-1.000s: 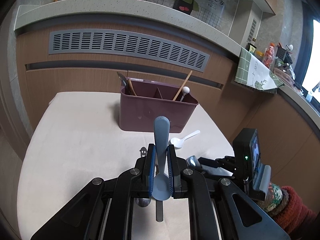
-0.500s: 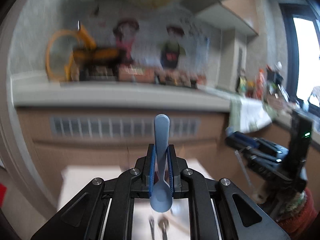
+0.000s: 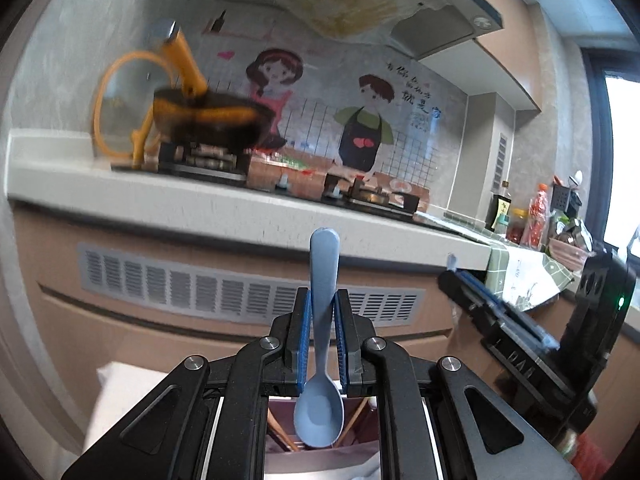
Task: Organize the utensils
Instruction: 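Lift spatula and blue spoon over the maroon holder, lower them in, open both tools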
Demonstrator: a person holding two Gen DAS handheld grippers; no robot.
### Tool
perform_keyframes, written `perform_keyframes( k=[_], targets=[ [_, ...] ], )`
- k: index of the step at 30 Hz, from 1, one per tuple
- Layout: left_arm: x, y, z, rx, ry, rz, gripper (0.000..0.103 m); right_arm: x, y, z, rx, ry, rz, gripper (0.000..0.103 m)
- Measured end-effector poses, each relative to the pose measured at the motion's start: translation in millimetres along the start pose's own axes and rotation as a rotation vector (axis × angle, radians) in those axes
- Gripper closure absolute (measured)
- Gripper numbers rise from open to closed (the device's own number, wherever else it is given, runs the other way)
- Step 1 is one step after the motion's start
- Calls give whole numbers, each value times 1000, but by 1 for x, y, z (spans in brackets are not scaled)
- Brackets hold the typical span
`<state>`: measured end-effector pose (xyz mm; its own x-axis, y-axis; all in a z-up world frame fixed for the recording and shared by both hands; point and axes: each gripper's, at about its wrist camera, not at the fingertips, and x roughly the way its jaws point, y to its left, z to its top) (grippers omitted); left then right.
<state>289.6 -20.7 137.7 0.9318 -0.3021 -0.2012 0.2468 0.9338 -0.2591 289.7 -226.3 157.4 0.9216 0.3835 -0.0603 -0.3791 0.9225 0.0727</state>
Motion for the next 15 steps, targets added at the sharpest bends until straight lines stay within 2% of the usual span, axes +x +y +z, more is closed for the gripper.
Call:
perform_keyframes(
  k=[7, 15],
  targets=[
    [60, 16, -23, -62, 83, -3, 91, 51, -5, -40, 10, 71, -19, 74],
    [92, 25, -52, -104, 154, 36, 91, 78, -25, -71, 93, 75, -90, 74]
  ],
)
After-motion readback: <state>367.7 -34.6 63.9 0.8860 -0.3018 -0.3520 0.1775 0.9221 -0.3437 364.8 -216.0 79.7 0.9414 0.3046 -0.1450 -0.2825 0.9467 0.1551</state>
